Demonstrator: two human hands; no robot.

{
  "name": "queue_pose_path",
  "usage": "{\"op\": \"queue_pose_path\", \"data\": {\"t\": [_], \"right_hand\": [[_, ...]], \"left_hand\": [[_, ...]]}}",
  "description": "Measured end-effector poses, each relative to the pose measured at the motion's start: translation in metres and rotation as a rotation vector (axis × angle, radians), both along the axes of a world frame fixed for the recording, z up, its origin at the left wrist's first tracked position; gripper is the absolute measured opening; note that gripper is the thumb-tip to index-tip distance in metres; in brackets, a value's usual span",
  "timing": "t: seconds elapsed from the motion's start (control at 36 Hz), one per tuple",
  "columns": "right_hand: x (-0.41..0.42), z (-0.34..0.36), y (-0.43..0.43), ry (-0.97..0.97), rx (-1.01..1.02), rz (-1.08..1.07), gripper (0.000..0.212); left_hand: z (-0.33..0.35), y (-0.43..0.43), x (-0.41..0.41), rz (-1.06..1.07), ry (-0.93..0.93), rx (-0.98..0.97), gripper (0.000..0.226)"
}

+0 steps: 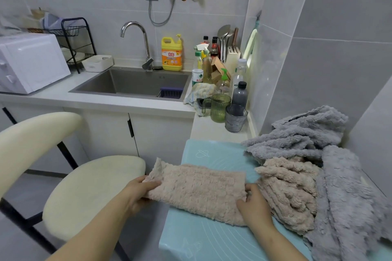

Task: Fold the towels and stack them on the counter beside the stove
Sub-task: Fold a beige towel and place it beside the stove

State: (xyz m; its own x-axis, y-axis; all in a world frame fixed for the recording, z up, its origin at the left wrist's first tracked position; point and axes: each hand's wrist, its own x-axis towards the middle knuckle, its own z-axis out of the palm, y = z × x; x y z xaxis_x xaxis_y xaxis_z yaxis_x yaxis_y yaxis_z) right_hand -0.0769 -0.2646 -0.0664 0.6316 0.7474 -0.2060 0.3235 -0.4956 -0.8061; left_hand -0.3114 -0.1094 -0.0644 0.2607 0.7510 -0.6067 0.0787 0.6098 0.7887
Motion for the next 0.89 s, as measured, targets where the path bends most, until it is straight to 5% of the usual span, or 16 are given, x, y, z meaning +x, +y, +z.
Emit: {"op": "queue_pose_path", "data": {"t": [0.22, 0.56, 0.72, 0.89], "right_hand": [[0.013, 0.001, -0.013, 0.108, -0.068, 0.064, 0.029], [0.012, -0.003, -0.02, -0.046, -0.024, 0.031, 0.029], [0.015, 0.006, -0.039, 0.058, -0.107, 0.118, 0.026], [0.016, 0.002, -0.05, 0.018, -0.177, 0.086, 0.015]], "left_hand": [[0.006, -0.011, -0.001, -0.145, 0.046, -0.206, 0.015], [0.012, -0.025, 0.014, -0.167, -0.046, 0.027, 0.014], [0.01, -0.03, 0.008, -0.315, -0.106, -0.024, 0.052], [0.005, -0.033, 0.011, -0.317, 0.061, -0.045, 0.032]]}}
